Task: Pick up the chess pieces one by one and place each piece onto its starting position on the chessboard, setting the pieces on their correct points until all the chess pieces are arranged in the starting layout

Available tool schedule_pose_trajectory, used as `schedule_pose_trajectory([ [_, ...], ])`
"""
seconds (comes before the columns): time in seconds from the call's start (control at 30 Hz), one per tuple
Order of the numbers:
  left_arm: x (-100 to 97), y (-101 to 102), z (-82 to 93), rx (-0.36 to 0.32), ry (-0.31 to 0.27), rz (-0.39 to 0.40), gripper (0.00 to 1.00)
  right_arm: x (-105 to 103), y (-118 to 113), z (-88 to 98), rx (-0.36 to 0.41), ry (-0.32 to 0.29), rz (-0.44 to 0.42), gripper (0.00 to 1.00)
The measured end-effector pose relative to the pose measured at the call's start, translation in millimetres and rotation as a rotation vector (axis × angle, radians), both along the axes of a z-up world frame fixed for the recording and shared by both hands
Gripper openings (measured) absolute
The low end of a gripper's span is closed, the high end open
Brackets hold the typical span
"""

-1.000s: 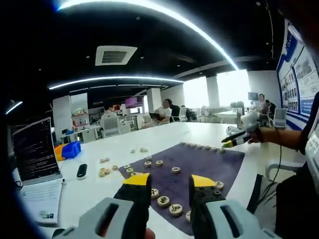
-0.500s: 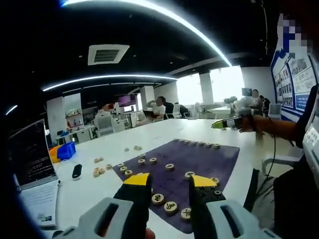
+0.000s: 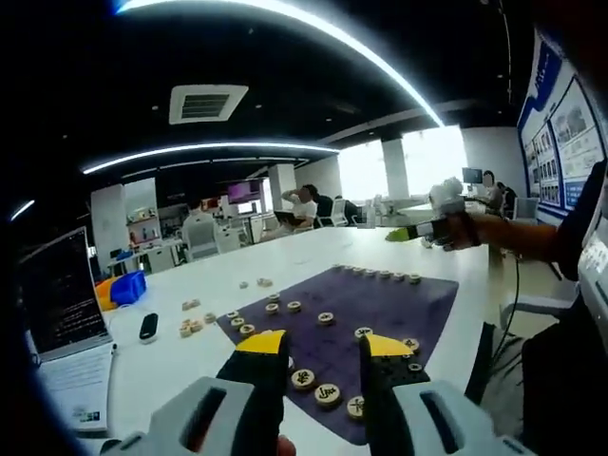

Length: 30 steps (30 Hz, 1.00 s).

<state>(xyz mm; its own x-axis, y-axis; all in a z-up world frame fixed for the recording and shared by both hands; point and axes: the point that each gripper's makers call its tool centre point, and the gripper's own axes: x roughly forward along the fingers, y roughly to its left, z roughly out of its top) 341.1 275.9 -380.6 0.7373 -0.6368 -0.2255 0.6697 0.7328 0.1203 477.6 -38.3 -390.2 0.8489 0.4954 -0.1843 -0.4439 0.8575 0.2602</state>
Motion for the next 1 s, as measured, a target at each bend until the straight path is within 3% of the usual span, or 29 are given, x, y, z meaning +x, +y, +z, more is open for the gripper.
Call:
schedule_pose_trajectory([
  [0.07,0.9,2,-0.1,0.0,0.001,0.006,0.32,7,2,-1.6,0.0,0.01,-0.007,0.33],
  [0.13,1.7,4,-0.8,-0.001,0.003,0.014,0.32,11,7,-6.9,-0.108,-0.003,0.015,0.33],
  [0.2,2.3,5,-0.6,-0.004,0.003,0.018,0.32,17,14,-7.1,-0.149,-0.011,0.032,0.33],
  [0.33,2.3,4,-0.2,-0.003,0.001,0.014,0.32,36,31,1.3,-0.16,-0.018,0.053,0.33],
  [0.57,6.5,10,0.8,-0.013,-0.001,0.04,0.32,88,65,-1.7,-0.283,-0.025,0.103,0.33],
  [0.77,12.9,27,2.5,-0.048,0.001,0.104,0.32,137,81,-19.9,-0.418,-0.001,0.105,0.33],
  [0.9,16.9,36,3.1,-0.066,0.001,0.142,0.31,181,87,-29.9,-0.407,0.043,0.062,0.33],
  [0.97,17.6,37,2.8,-0.069,0.001,0.149,0.31,193,91,-31.7,-0.393,0.057,0.053,0.33],
  [1.0,18.4,39,2.4,-0.071,0.002,0.155,0.31,211,98,-33.3,-0.385,0.062,0.043,0.33],
])
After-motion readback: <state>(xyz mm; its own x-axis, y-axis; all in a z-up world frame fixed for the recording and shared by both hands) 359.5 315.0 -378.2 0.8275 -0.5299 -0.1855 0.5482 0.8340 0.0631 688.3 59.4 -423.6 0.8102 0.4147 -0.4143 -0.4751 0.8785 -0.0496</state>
